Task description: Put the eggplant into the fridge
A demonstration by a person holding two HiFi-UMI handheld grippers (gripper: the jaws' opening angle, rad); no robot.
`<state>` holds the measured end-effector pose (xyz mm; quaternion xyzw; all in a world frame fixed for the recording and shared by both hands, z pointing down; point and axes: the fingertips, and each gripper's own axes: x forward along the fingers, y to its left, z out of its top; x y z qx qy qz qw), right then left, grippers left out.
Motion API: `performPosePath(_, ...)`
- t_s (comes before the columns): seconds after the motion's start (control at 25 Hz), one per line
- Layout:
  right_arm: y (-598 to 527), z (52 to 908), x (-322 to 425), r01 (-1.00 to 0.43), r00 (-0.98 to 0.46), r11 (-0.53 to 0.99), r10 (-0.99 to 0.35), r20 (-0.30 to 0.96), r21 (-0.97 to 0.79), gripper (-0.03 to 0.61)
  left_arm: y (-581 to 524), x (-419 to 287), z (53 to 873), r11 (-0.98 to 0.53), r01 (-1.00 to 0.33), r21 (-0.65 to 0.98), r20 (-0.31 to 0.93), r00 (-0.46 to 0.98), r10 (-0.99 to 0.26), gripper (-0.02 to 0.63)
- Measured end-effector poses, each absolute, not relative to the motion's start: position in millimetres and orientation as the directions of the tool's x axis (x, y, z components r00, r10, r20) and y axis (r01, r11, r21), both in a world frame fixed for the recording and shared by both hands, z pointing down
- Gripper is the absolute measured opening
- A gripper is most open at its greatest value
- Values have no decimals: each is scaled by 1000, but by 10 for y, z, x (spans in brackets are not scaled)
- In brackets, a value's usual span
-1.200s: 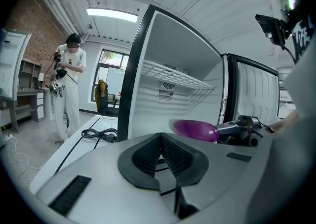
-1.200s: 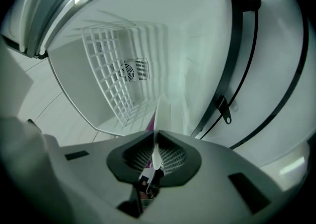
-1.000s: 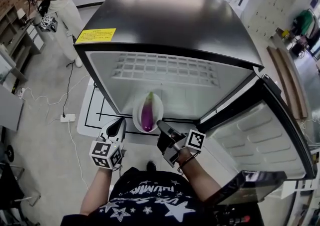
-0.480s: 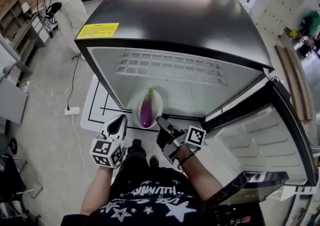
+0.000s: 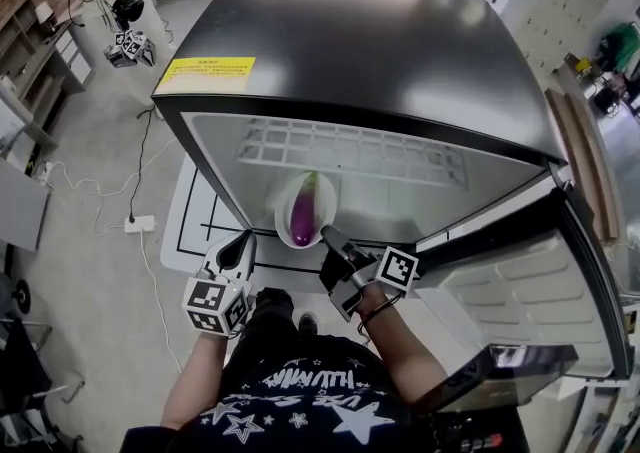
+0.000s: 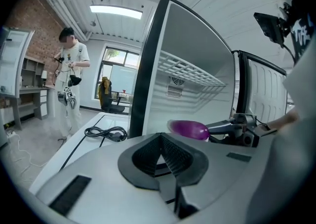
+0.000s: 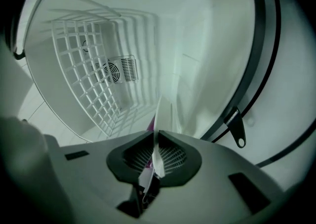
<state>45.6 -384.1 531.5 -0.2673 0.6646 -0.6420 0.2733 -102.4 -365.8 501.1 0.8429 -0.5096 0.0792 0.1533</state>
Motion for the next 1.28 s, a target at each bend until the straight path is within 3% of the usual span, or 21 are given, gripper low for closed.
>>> performPosePath(1.28, -4411, 5678, 419, -248, -677, -74, -700, 227, -966, 23, -3939, -1097, 5150, -450, -869, 208, 299, 494, -816, 8)
